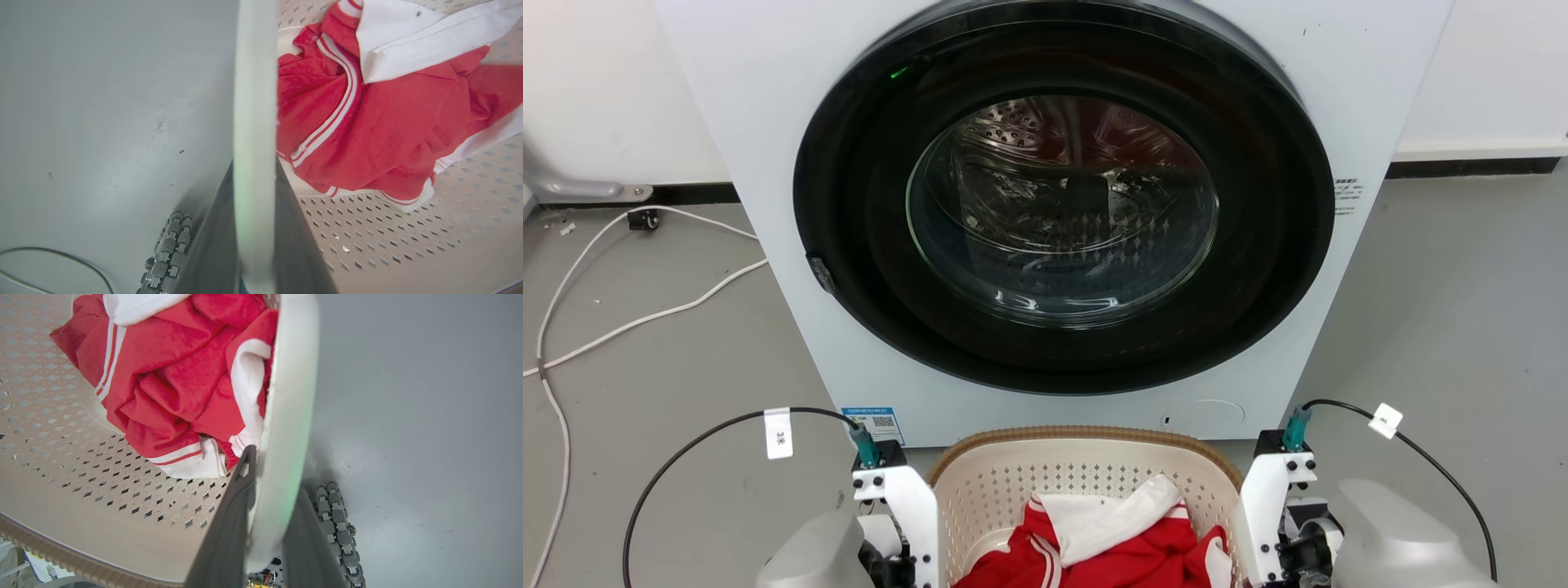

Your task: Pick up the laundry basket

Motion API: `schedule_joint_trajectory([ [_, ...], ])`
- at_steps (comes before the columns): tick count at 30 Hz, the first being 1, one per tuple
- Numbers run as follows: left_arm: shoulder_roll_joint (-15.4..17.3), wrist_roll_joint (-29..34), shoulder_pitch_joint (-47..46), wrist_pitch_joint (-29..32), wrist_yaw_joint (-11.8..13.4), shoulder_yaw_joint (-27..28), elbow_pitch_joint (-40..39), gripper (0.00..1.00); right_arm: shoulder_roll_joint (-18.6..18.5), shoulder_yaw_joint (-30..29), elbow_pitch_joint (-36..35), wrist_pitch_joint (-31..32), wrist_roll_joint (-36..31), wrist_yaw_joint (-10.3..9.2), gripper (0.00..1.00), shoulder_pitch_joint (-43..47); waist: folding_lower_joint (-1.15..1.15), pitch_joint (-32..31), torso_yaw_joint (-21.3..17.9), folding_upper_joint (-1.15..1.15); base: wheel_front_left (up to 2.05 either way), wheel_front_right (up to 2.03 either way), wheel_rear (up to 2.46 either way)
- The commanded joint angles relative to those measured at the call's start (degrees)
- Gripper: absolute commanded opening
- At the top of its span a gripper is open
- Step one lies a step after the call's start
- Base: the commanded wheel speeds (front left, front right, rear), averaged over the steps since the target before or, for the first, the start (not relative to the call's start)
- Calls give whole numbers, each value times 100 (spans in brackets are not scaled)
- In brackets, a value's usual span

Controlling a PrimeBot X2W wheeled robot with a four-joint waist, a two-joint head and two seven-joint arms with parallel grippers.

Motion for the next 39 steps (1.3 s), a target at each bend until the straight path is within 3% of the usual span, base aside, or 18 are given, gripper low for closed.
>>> schedule_joint_trajectory([
  [1,-130,-28,63,11,-58,-33,-63,0,199,30,-85,0,59,92,0,64,1,-9,7,-1,0,0,0],
  [39,-170,-172,47,-144,-56,-182,-56,0,204,274,-60,-326,243,93,0,16,1,94,68,-1,0,0,0],
])
